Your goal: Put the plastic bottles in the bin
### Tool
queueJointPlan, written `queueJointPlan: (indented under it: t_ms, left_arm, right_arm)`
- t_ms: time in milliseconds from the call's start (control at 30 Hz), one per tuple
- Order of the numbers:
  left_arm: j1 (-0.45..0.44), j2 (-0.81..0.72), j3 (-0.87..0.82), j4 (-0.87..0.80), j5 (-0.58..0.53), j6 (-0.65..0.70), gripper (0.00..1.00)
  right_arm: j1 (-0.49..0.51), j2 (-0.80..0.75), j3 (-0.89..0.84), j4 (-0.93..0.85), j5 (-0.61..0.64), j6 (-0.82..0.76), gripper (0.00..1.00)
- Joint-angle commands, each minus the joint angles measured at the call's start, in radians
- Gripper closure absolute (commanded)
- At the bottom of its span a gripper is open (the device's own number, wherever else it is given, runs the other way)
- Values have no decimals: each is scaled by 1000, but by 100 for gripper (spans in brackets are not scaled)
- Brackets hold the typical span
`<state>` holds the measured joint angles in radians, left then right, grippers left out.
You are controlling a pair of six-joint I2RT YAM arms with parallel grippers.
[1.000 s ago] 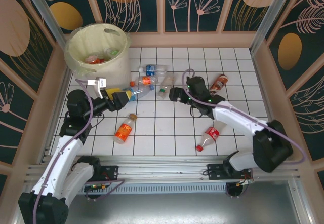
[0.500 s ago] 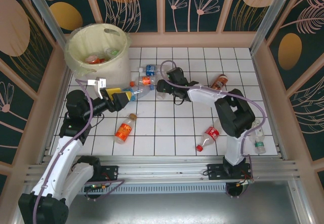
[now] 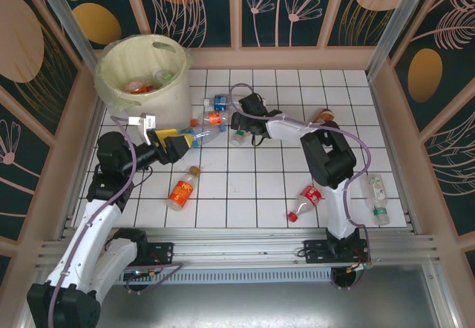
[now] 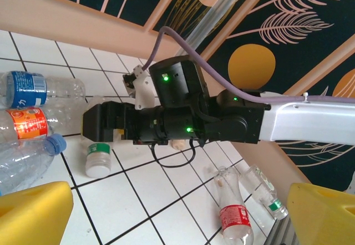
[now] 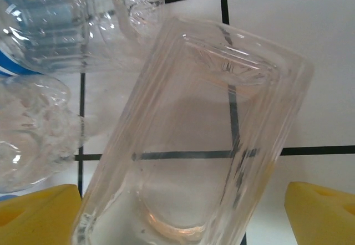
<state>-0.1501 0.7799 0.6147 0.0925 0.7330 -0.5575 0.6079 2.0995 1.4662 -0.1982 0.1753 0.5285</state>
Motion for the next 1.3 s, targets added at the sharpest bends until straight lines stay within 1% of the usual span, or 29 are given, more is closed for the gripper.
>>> queueJointPlan:
  t_ms: [0,100,267,367,433,467,533,600,633,733,800,867,1033,1267]
  left_arm:
    - [-5,1,16,0,7,17,1]
    - [-4,2,16,-2,6,19,1]
    - [-5,5,18,-2,8,21,1]
    - [-4,8,16,0,10,19,1]
    - [-4,9,16,0,10,19,1]
    - [-4,9,16,-2,9,19,1]
    - [-4,8,16,-5,4,20,1]
    - [-5,10,16,-5,5,20,1]
    - [-4,10,16,-5,5,20,2]
    - [-5,10,15,-3,7,19,2]
    - [-4,10,14,-2,7,19,2]
    - [-4,9,15,-2,9,19,2]
    - [-4,10,14,-1,9,18,2]
    - [-5,9,14,1,11,17,2]
  right_arm:
    - [-12,25,48,-73,42,-42,7]
    - [-17,29,58,-112,87,-61,13]
    - [-30,7,25,-126,126,-69,15]
    - [-31,-7,-7,-72,71,-119,16]
    - [-30,-16,-29,-21,-3,-163,15]
    - [-30,-16,-32,-10,-25,-167,14]
    - [-28,-20,-39,17,-84,-194,7]
    - [-24,-20,-31,17,-81,-202,6]
    - [-23,-14,-20,0,-57,-200,5]
    - [-29,24,49,-113,80,-144,10]
    - [-42,41,74,-157,115,-98,13]
    - [-51,39,68,-157,113,-77,15]
    - [-56,31,58,-149,96,-80,17]
    - [-56,13,41,-126,79,-97,33]
